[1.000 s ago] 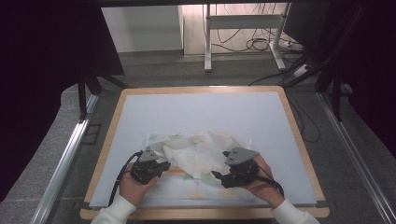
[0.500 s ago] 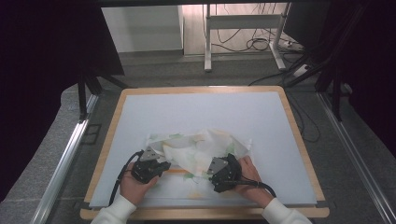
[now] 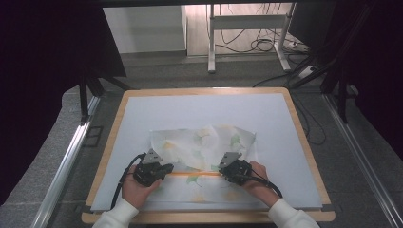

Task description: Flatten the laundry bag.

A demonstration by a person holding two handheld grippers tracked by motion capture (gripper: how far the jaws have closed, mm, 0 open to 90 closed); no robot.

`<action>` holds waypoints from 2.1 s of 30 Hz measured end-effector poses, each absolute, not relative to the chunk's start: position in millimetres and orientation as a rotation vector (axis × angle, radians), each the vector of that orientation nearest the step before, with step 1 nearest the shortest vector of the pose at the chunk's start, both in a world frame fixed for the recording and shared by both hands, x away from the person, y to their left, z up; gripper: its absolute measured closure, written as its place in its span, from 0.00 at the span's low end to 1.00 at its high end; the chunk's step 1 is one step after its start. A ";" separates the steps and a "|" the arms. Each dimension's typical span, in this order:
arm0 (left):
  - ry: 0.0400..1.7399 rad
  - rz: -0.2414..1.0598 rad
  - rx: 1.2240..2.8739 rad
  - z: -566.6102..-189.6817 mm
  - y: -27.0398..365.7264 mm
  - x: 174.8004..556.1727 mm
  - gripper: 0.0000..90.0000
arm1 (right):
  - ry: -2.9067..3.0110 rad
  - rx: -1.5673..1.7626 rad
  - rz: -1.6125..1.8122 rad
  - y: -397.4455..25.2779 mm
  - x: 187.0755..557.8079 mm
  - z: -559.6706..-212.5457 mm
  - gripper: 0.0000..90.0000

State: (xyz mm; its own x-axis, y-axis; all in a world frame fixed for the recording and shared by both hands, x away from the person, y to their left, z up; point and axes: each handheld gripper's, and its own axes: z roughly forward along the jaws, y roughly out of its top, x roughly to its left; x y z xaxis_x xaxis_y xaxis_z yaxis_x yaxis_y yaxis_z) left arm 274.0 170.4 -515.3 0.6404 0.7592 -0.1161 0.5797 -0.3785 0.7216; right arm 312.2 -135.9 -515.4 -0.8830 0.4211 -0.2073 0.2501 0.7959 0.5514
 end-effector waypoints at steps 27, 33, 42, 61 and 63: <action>0.970 0.505 2.225 -525.6 163.8 284.7 0.26 | 2.662 0.555 0.839 -148.1 316.6 -509.9 0.64; 0.965 0.447 2.213 -522.3 162.6 273.8 0.29 | 2.653 0.554 0.880 -150.3 324.6 -498.8 0.52; 0.937 0.345 2.218 -524.7 158.8 258.6 0.31 | 2.731 0.446 0.801 -103.9 340.9 -498.6 0.36; 0.917 0.298 2.237 -528.5 161.3 249.9 0.32 | 2.949 0.392 0.641 -33.7 377.2 -511.2 0.53; 0.917 0.295 2.243 -529.0 160.7 250.1 0.32 | 2.955 0.396 0.642 -33.7 377.6 -510.4 0.61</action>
